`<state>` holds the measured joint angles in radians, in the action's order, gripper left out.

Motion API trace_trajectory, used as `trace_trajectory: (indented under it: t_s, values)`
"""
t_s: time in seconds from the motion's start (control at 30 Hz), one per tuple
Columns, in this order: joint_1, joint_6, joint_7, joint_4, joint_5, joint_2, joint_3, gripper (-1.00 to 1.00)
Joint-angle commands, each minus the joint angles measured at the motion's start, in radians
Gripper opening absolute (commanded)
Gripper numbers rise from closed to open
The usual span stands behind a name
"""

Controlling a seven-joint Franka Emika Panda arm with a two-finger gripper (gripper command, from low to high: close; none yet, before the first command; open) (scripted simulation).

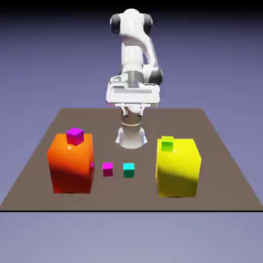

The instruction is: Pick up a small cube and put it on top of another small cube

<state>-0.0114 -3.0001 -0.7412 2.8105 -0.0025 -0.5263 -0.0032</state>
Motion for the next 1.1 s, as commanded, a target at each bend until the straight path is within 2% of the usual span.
trace_trajectory:
  t_s: [0.0, 0.43, 0.5, 0.73, 0.77, 1.07]
  values:
    - [0.000, 0.031, 0.000, 0.000, -0.002, 0.036, -0.003, 0.00]
    - [0.006, 0.429, -0.002, 0.006, -0.029, 0.507, -0.038, 0.00]
    - [0.007, 0.434, -0.002, 0.006, -0.029, 0.513, -0.038, 0.00]
    - [0.013, 0.189, 0.001, 0.003, -0.024, 0.761, -0.032, 0.00]
    - [0.013, 0.189, 0.001, 0.003, -0.024, 0.761, -0.032, -1.00]
    - [0.007, 0.434, -0.002, 0.006, -0.029, 0.513, -0.038, -1.00]
